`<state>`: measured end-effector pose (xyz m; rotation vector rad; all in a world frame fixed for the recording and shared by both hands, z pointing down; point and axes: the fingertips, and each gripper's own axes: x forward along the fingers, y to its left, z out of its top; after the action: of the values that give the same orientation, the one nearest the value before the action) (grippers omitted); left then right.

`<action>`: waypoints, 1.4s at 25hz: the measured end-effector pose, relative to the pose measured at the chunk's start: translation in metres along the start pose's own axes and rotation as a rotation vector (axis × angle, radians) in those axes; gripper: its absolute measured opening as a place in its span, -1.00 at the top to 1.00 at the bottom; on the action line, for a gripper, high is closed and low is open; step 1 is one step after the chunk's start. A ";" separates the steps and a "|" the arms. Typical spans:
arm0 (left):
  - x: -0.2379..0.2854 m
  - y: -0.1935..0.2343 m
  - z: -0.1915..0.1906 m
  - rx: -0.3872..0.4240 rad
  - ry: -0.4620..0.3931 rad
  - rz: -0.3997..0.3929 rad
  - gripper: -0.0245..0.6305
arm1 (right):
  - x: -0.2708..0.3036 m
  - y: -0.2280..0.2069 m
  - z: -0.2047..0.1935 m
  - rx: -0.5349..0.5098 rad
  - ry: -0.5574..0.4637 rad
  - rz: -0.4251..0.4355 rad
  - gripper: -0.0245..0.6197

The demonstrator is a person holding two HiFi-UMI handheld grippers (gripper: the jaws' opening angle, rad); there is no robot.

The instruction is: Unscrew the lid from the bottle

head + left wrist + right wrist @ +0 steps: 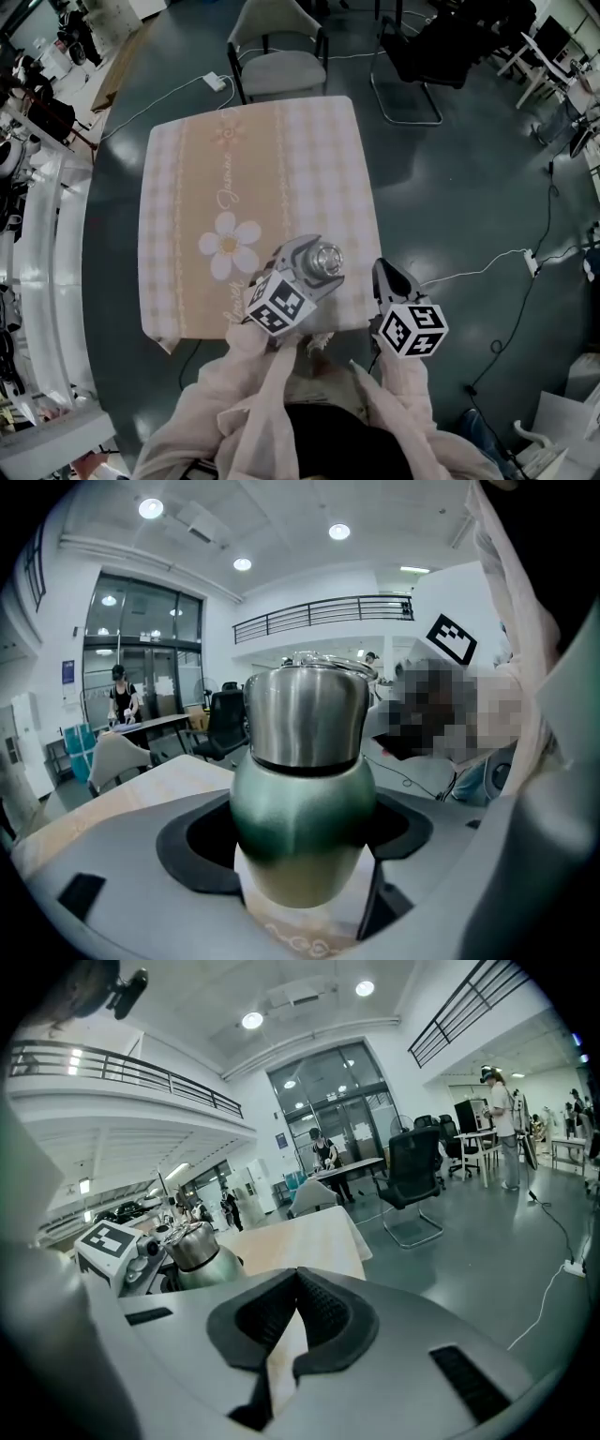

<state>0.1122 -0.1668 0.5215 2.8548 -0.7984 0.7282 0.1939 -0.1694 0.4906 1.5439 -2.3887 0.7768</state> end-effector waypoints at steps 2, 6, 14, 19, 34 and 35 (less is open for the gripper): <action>-0.011 0.003 0.003 -0.011 0.003 0.016 -0.24 | -0.002 0.010 0.004 -0.012 -0.012 0.012 0.89; -0.033 0.009 0.008 -0.051 0.003 0.046 -0.24 | -0.005 0.029 0.016 -0.036 -0.047 0.043 0.89; -0.071 0.014 0.016 -0.019 0.020 0.136 -0.24 | -0.010 0.070 0.038 -0.099 -0.104 0.121 0.89; -0.091 0.013 0.008 -0.024 0.050 0.137 -0.24 | -0.016 0.104 0.049 -0.154 -0.139 0.244 0.89; -0.107 0.027 -0.010 0.083 0.205 0.216 -0.24 | -0.013 0.168 0.055 -0.084 0.010 0.590 0.35; -0.106 0.029 -0.012 0.107 0.220 0.236 -0.24 | -0.011 0.172 0.052 -0.065 0.042 0.609 0.20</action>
<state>0.0126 -0.1398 0.4810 2.7313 -1.1015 1.1239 0.0514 -0.1330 0.3868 0.7528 -2.8424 0.8057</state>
